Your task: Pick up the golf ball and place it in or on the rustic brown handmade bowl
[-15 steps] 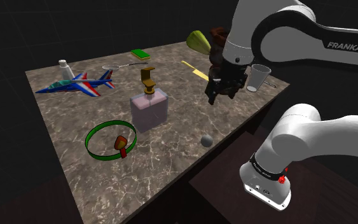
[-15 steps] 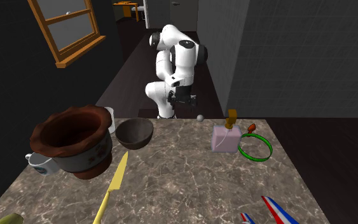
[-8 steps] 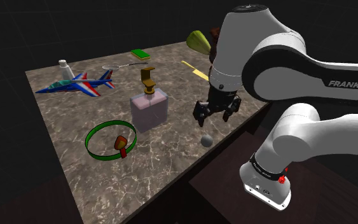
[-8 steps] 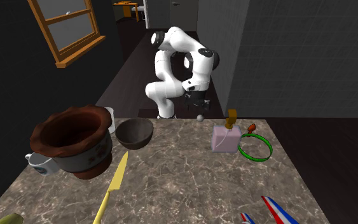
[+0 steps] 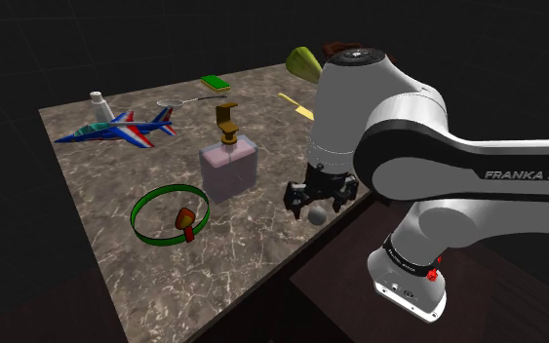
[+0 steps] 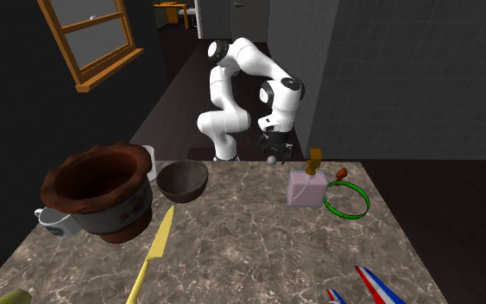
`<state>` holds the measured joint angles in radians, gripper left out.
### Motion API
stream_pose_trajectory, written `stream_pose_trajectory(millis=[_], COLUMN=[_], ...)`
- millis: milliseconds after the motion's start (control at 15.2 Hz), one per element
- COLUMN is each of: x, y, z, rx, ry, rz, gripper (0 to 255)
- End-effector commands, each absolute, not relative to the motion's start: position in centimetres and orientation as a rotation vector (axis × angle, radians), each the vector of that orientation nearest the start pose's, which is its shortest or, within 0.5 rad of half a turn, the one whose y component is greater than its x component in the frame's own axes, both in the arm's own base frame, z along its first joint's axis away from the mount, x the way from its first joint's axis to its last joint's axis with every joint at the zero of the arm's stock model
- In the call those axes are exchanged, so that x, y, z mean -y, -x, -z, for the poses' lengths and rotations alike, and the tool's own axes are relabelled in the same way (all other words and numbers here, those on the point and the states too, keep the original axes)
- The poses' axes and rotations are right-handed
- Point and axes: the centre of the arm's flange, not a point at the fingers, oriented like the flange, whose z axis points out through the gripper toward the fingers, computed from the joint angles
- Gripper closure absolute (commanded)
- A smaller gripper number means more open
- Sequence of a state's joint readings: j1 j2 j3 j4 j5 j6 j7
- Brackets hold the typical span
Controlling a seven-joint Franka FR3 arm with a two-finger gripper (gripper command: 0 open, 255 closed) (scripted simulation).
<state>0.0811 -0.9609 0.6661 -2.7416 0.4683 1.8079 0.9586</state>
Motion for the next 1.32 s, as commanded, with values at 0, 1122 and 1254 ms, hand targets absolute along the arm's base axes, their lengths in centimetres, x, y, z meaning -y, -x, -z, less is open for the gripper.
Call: stream_pose_trajectory(millis=[0, 1122, 1254], x=[-21.96, -21.85, -21.88], y=[-20.84, -20.81, -20.83], z=[-40.79, -39.95, -39.96], rx=[-0.961, -0.961, -0.961], ry=[3.088, 3.088, 3.088], rz=[0.026, 0.026, 0.026], gripper=[0, 255, 255])
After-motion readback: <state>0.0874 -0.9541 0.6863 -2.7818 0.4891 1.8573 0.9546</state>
